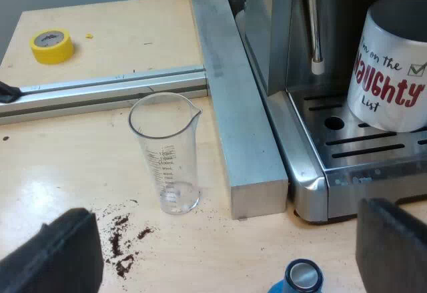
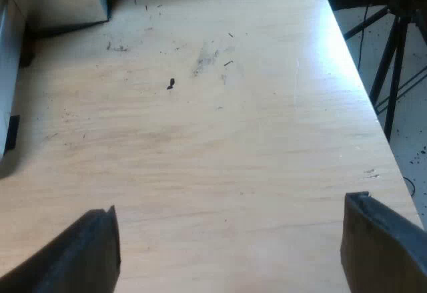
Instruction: Place mug into machine
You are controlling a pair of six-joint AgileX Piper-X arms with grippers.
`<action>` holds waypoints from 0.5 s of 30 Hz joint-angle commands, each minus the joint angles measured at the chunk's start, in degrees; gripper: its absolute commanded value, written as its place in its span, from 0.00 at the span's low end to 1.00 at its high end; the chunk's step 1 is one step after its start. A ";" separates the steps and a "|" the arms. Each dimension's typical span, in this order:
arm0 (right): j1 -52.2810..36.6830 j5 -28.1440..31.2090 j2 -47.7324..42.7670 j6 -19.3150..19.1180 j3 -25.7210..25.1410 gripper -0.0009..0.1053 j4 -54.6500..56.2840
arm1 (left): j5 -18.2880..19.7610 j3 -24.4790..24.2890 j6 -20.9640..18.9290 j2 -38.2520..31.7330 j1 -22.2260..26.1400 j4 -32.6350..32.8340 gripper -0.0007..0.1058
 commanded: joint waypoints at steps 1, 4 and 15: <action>0.10 -0.50 -2.62 -0.67 -0.34 0.67 -0.55 | -0.91 -0.03 0.04 -7.79 0.01 -0.09 0.74; 0.10 -0.50 -2.62 -0.67 -0.34 0.67 -0.55 | -0.91 -0.03 0.04 -7.79 0.01 -0.09 0.74; 0.10 -0.50 -2.62 -0.67 -0.34 0.67 -0.55 | -0.91 0.13 0.15 -7.79 0.01 -0.43 0.74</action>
